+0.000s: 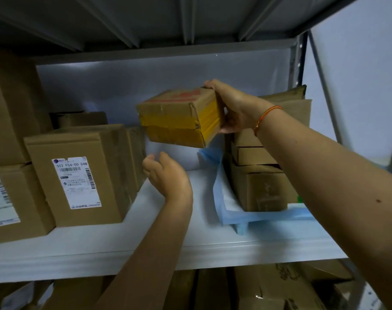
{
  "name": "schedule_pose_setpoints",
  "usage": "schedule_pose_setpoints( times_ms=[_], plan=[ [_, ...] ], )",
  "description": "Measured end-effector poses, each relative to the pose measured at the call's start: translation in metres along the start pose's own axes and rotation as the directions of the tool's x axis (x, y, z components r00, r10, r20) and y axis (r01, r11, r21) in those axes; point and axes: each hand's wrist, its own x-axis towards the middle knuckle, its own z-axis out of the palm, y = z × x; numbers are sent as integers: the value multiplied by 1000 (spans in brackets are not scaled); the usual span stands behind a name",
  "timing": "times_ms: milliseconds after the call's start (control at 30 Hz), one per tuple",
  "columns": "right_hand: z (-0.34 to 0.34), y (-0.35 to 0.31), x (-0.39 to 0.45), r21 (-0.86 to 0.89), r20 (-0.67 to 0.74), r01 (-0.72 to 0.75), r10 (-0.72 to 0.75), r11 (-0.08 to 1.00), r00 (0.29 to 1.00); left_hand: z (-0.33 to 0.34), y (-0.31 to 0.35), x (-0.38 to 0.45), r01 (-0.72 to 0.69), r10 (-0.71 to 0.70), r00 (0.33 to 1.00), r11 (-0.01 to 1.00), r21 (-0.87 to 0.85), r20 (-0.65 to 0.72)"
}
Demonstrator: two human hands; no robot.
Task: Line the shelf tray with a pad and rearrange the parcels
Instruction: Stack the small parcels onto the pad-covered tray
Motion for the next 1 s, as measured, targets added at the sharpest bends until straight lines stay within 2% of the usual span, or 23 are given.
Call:
schedule_pose_setpoints(
  times_ms=[200,433,533,667,867,1000],
  plan=[
    [-50,-3,-33,-147,-36,251,-258,957,965,17,9,-28,-18,23,999,993,-116,46],
    [-105,5,-62,-234,-12,427,-442,873,897,40,33,-66,-138,183,971,954,-268,154],
    [-119,18,-64,-277,5,432,-448,858,894,48,36,-78,-158,223,946,951,-265,236],
    [-127,40,-65,-316,1,403,-425,859,905,55,30,-84,-135,199,933,966,-220,302],
    [-131,67,-66,-334,12,414,-436,847,900,57,14,-85,-125,160,936,984,-130,315],
    [-135,82,-65,-373,-11,447,-486,813,874,57,9,-85,-164,192,929,980,-113,318]
  ],
)
